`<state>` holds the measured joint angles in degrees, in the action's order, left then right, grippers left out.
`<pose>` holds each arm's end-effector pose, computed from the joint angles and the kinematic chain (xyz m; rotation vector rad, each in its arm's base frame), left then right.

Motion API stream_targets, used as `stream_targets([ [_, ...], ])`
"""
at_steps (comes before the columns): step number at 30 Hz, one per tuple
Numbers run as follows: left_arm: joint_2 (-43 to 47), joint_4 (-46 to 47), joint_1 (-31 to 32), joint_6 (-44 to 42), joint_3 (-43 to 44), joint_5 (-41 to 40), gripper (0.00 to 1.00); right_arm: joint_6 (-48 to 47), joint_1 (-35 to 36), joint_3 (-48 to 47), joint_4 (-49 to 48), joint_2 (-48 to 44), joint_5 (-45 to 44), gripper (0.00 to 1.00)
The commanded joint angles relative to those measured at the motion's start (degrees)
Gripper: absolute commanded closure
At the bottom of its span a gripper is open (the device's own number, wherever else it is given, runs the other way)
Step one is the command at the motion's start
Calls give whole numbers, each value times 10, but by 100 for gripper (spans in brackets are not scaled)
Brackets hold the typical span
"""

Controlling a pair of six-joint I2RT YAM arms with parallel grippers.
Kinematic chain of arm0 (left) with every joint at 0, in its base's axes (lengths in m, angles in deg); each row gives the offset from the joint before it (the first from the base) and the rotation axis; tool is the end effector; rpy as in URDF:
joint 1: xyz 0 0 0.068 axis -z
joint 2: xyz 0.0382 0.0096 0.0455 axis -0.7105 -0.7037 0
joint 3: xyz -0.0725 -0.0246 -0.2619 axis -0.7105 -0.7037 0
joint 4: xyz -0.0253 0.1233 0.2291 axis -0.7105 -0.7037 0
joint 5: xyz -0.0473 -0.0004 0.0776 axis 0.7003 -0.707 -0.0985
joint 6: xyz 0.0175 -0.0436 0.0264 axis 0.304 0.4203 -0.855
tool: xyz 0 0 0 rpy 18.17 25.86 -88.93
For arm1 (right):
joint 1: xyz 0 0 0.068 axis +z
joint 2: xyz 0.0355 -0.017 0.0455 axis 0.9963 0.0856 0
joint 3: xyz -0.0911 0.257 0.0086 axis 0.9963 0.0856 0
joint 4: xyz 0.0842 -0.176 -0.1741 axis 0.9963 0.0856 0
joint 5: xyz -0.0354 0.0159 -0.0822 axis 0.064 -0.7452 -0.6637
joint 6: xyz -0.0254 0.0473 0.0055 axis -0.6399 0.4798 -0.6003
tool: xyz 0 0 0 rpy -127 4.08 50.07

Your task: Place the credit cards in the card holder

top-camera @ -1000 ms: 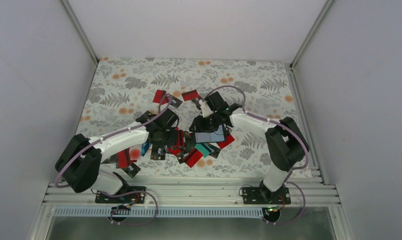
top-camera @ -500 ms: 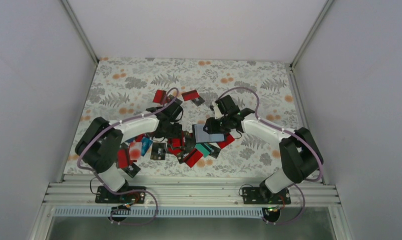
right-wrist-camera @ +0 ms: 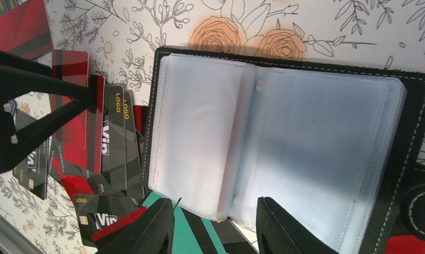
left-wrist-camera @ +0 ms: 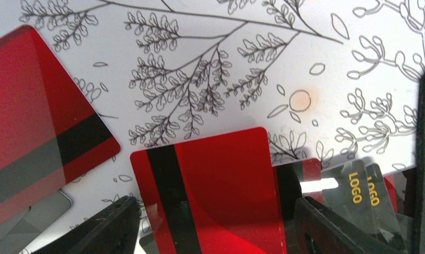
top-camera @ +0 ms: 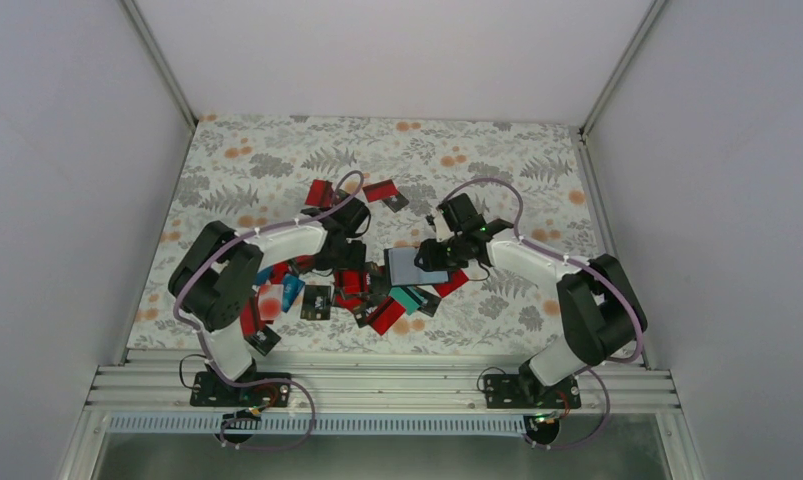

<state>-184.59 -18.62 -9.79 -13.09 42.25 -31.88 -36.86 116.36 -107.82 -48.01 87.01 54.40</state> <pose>0.2636 -0.1871 0.1483 0.0549 2.9324 -0.1710 0.2479 0.1633 0.1835 -0.2734 2.7695 0.6990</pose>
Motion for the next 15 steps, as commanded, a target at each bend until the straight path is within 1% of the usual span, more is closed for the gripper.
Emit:
stream_targets([
  [1,-61,8,-2,2,-14,11,33,-17,-13,10,-15,-16,8,59],
  [6,-76,15,4,7,-17,11,40,-23,-22,16,-17,-20,15,59],
  [11,-93,-7,14,19,-3,-18,44,-26,-28,21,-18,-24,20,59],
  [15,-72,-12,14,26,-4,-27,45,-28,-31,24,-17,-30,24,59],
])
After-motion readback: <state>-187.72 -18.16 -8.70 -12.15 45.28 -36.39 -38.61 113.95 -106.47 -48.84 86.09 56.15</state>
